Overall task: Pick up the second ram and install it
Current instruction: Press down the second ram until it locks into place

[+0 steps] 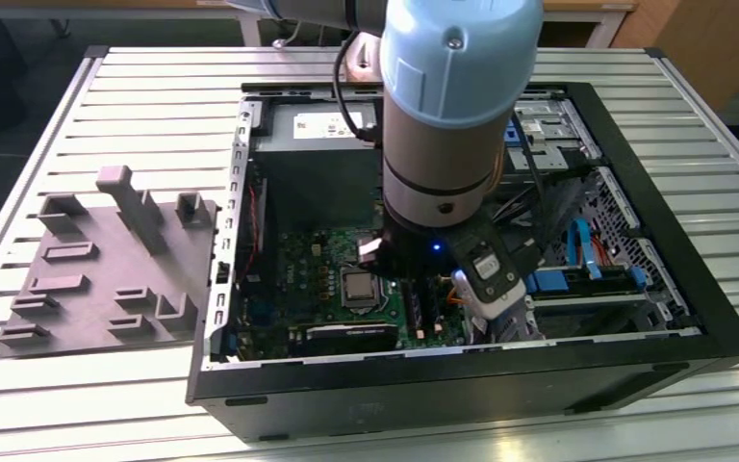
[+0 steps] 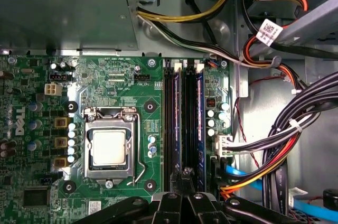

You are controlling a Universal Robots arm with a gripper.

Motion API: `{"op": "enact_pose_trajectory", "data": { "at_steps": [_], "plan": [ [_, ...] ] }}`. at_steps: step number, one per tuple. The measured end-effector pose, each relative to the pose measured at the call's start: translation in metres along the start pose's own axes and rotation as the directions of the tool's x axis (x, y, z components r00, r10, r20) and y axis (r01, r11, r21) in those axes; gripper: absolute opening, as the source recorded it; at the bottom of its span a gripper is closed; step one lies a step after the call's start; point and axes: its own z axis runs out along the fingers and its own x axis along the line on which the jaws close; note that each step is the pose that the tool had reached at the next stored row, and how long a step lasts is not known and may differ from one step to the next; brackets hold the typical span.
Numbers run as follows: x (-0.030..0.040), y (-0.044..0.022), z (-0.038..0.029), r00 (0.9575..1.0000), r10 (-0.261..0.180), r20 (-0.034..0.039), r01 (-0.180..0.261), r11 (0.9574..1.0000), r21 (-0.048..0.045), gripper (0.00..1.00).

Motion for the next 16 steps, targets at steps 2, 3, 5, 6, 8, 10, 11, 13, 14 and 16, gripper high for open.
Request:
{"op": "enact_pose_trajectory", "data": {
  "at_steps": [2,3,5,6,8,10,11,13,14,16],
  "plan": [
    [0.0000,-0.0007,0.0000,1.0000,0.000,0.0001,0.000,1.0000,0.0017,0.11],
    [0.0000,-0.0010,-0.0001,1.0000,0.000,0.0001,0.000,1.0000,0.0028,0.11],
    [-0.0001,-0.0017,-0.0001,1.0000,0.000,0.0001,0.000,1.0000,0.0058,0.11],
    [-0.0001,-0.0020,-0.0001,1.0000,-0.001,0.0002,0.001,1.0000,0.0076,0.11],
    [-0.0001,-0.0026,-0.0002,1.0000,-0.001,0.0002,0.001,0.9999,0.0119,0.11],
    [-0.0001,-0.0033,-0.0003,1.0000,-0.001,0.0002,0.001,0.9999,0.0153,0.11],
    [-0.0001,-0.0036,-0.0003,1.0000,-0.001,0.0002,0.001,0.9999,0.0164,0.11],
    [-0.0001,-0.0045,-0.0001,1.0000,-0.001,0.0003,0.001,0.9999,0.0169,0.11],
    [-0.0001,-0.0049,0.0005,1.0000,-0.001,0.0003,0.001,0.9999,0.0169,0.11],
    [0.0000,-0.0055,0.0019,1.0000,-0.001,0.0003,0.001,0.9999,0.0169,0.11]
  ]
}}
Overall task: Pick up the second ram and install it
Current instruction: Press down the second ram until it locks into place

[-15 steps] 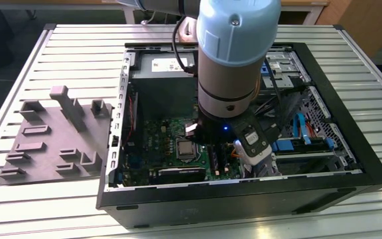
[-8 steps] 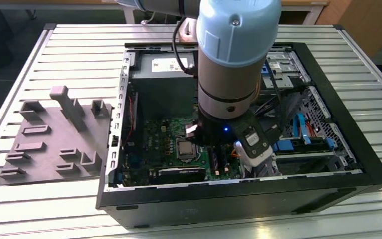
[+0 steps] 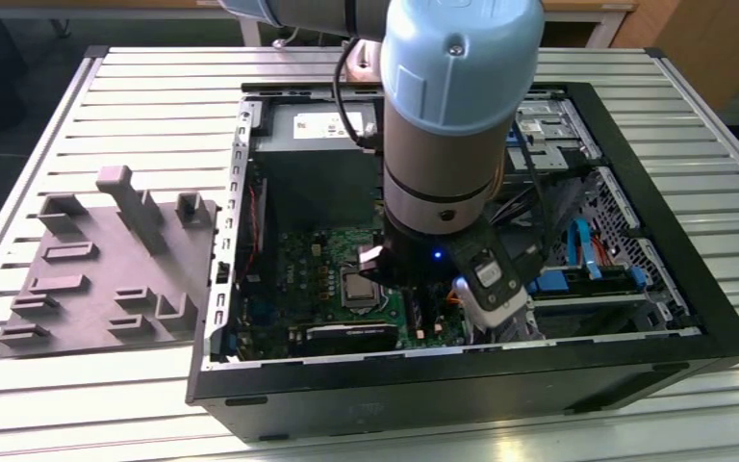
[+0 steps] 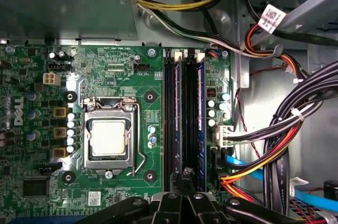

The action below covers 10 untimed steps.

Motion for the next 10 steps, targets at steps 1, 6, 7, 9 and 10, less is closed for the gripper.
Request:
{"op": "enact_pose_trajectory", "data": {
  "at_steps": [1,6,7,9,10],
  "plan": [
    [0.0000,-0.0002,0.0004,1.0000,0.000,0.0000,0.000,1.0000,-0.0001,0.11],
    [0.0000,-0.0004,0.0005,1.0000,0.000,0.0000,0.000,1.0000,0.0000,0.11],
    [0.0000,-0.0004,0.0005,1.0000,0.000,0.0000,0.000,1.0000,0.0001,0.11],
    [0.0001,-0.0004,0.0009,1.0000,0.000,0.0001,0.000,1.0000,-0.0001,0.11],
    [0.0001,-0.0004,0.0014,1.0000,0.000,0.0001,0.000,1.0000,-0.0002,0.11]
  ]
}}
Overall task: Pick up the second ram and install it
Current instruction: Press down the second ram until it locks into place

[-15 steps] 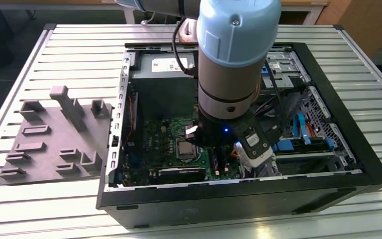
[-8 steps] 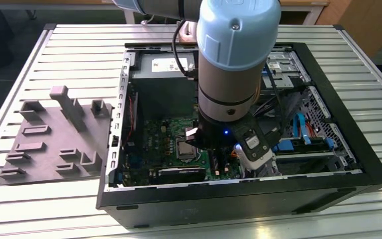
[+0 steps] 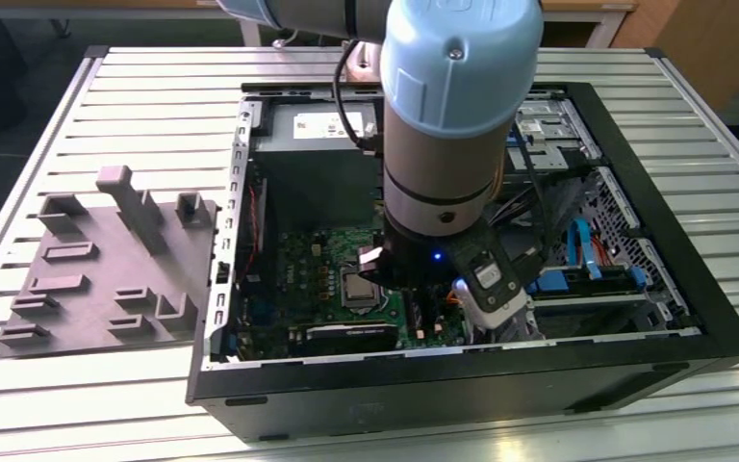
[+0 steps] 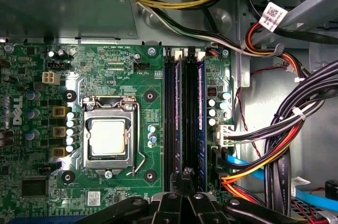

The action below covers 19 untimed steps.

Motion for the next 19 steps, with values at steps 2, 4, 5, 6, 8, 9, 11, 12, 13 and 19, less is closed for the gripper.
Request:
{"op": "enact_pose_trajectory", "data": {
  "at_steps": [2,4,5,6,8,9,11,12,13,19],
  "plan": [
    [0.0000,0.0000,0.0008,1.0000,0.000,-0.0001,0.000,1.0000,0.0003,0.11],
    [0.0001,-0.0001,0.0019,1.0000,0.000,-0.0001,0.000,1.0000,0.0002,0.11],
    [0.0002,-0.0002,0.0023,1.0000,0.000,-0.0001,0.000,1.0000,0.0003,0.11],
    [0.0002,-0.0002,0.0027,1.0000,0.000,-0.0001,0.000,1.0000,0.0003,0.11],
    [0.0003,-0.0002,0.0035,1.0000,0.000,-0.0001,0.000,1.0000,0.0002,0.11],
    [0.0003,-0.0002,0.0040,1.0000,0.000,-0.0001,0.000,1.0000,0.0003,0.11],
    [0.0003,-0.0003,0.0042,1.0000,0.000,-0.0002,0.000,1.0000,0.0005,0.11],
    [0.0003,-0.0003,0.0042,1.0000,0.000,-0.0002,0.000,1.0000,0.0005,0.11],
    [0.0003,-0.0003,0.0043,1.0000,0.000,-0.0001,0.000,1.0000,0.0004,0.11],
    [0.0005,-0.0005,0.0071,1.0000,0.000,-0.0002,0.000,1.0000,0.0007,0.11]
  ]
}}
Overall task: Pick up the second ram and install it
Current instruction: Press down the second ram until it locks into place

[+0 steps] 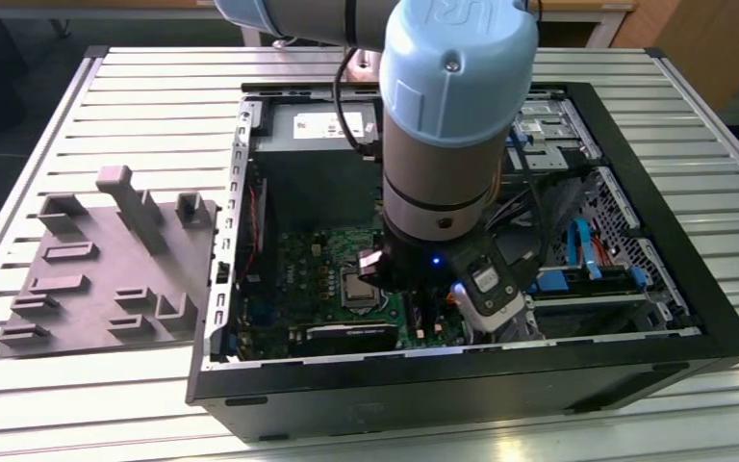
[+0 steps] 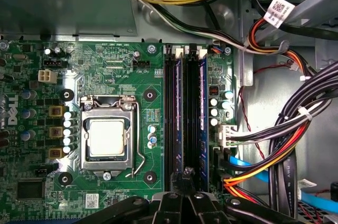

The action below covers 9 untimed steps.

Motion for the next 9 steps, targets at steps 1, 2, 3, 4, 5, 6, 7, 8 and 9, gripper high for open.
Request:
{"op": "enact_pose_trajectory", "data": {
  "at_steps": [1,2,3,4,5,6,7,8,9],
  "plan": [
    [0.0000,0.0000,0.0005,1.0000,0.000,0.0000,0.000,1.0000,-0.0001,0.11],
    [0.0000,0.0000,0.0007,1.0000,0.000,0.0001,0.000,1.0000,-0.0002,0.11],
    [0.0001,0.0000,0.0007,1.0000,0.000,0.0001,0.000,1.0000,-0.0003,0.11],
    [0.0001,0.0000,0.0008,1.0000,0.000,0.0001,0.000,1.0000,-0.0003,0.11],
    [0.0001,0.0000,0.0008,1.0000,0.000,0.0001,0.000,1.0000,-0.0004,0.11],
    [0.0000,0.0000,0.0008,1.0000,0.000,0.0001,0.000,1.0000,-0.0004,0.11],
    [0.0001,0.0000,0.0009,1.0000,0.000,0.0001,0.000,1.0000,-0.0003,0.11],
    [0.0001,0.0000,0.0014,1.0000,0.000,0.0002,0.000,1.0000,-0.0005,0.11],
    [0.0002,-0.0001,0.0019,1.0000,0.000,0.0000,0.000,1.0000,-0.0001,0.11]
  ]
}}
